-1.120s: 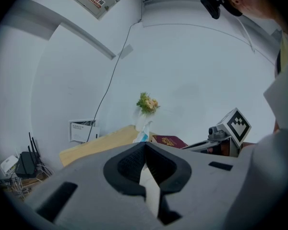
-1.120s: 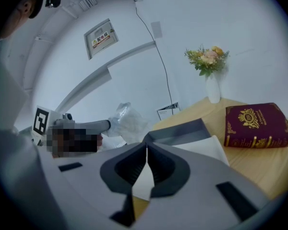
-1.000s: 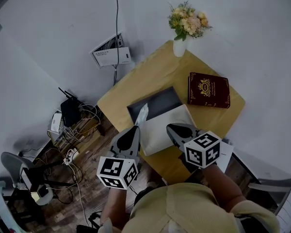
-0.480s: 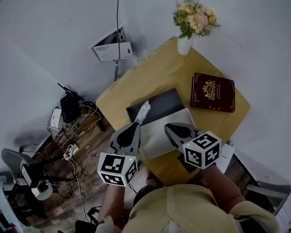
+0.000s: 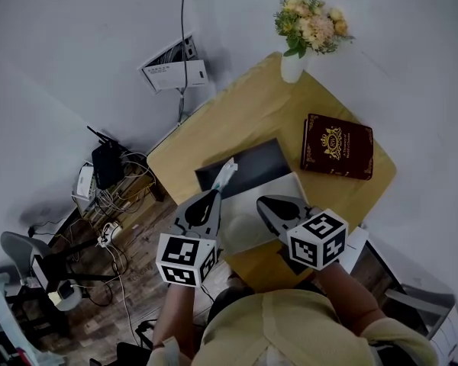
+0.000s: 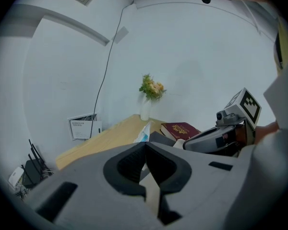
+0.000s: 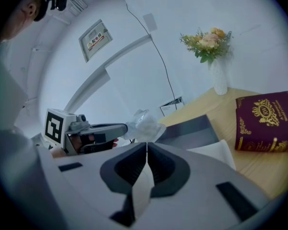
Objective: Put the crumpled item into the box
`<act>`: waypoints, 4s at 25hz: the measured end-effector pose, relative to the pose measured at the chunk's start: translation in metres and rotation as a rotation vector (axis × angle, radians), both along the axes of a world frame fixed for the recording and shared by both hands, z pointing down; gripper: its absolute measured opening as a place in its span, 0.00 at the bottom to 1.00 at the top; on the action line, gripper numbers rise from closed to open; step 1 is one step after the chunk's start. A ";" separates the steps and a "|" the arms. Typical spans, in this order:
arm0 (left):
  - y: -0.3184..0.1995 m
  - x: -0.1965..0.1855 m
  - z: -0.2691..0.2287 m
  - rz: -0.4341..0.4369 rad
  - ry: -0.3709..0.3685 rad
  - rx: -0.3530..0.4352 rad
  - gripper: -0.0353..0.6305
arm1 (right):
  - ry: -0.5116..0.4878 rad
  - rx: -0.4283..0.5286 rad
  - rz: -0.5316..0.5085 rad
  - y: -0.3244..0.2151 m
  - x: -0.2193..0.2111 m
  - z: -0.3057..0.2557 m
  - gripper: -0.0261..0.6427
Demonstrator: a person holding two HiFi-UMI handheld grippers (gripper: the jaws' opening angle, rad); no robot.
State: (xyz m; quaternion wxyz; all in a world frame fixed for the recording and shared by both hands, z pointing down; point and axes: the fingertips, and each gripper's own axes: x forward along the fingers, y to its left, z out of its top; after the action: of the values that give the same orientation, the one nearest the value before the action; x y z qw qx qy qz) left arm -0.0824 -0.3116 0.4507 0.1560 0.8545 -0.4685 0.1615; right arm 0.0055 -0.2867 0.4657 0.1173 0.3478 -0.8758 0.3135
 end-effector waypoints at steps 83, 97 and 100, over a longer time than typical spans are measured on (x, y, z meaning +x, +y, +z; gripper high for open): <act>0.110 -0.044 0.002 -0.120 0.150 -0.042 0.09 | 0.012 0.050 0.082 0.079 -0.002 -0.017 0.08; 0.142 -0.060 0.006 -0.141 0.137 -0.051 0.09 | 0.025 0.068 0.110 0.104 0.000 -0.020 0.08; 0.150 -0.060 0.007 -0.135 0.136 -0.055 0.09 | 0.028 0.068 0.114 0.111 0.000 -0.020 0.08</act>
State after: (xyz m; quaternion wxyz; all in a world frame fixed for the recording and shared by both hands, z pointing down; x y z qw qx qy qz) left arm -0.1424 -0.1618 0.4580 0.2213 0.8252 -0.5089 0.1052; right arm 0.0059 -0.1756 0.4458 0.0997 0.4052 -0.8630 0.2848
